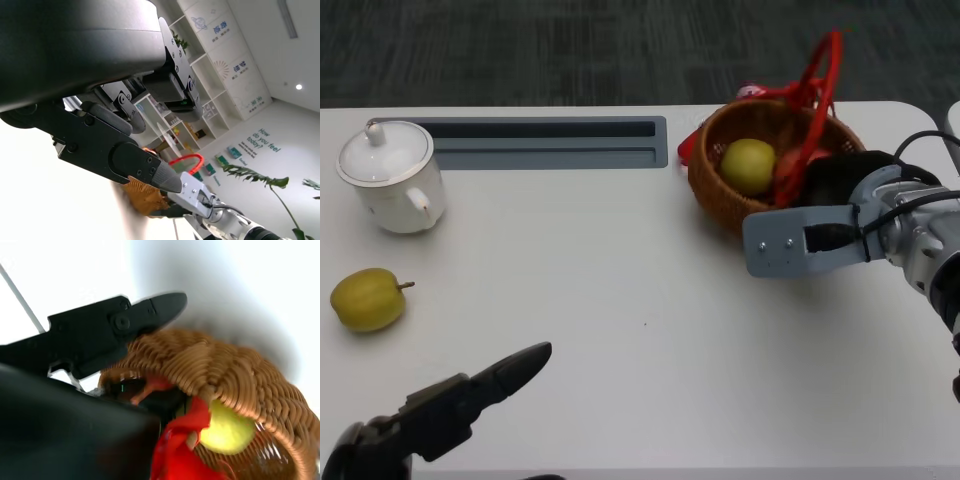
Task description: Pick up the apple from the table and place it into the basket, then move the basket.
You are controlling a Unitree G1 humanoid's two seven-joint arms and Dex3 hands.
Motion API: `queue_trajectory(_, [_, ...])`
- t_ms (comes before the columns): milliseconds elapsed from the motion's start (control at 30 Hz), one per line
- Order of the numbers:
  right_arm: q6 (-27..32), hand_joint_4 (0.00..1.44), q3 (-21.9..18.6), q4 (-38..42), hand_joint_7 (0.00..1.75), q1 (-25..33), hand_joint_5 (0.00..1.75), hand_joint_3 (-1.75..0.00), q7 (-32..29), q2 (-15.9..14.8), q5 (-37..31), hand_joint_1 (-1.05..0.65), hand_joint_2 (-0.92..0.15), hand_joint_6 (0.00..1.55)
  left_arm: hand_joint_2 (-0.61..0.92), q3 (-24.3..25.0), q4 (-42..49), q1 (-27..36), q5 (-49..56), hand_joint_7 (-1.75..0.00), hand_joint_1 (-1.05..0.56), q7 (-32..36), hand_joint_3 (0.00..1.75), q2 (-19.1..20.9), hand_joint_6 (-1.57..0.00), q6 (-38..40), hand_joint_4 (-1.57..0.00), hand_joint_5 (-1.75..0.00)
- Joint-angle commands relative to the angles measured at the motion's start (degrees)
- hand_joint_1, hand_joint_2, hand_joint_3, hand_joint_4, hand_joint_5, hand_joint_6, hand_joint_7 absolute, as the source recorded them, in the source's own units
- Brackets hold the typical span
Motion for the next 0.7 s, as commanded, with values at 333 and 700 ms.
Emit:
queue_trajectory(333, [-2.9, 0.05, 0.9, -0.3, 0.0, -3.5, 0.0, -0.02, -2.0, -1.3, -0.8, -1.03, -0.92, 0.09, 0.82, 0.4, 2.6, -4.3, -0.6, 0.0, -0.55, 0.5, 0.0, 1.2, -0.77, 0.7, -0.87, -0.01])
queue_trajectory(700, [-4.9, 0.1, 1.2, -0.6, 0.01, -7.2, 0.01, 0.0, -6.1, -3.9, -1.3, -1.0, -0.88, 0.13, 0.82, 0.1, 4.5, -7.4, -1.0, -0.01, -0.54, 0.6, 0.0, 1.6, -0.79, 0.1, -0.89, -0.01])
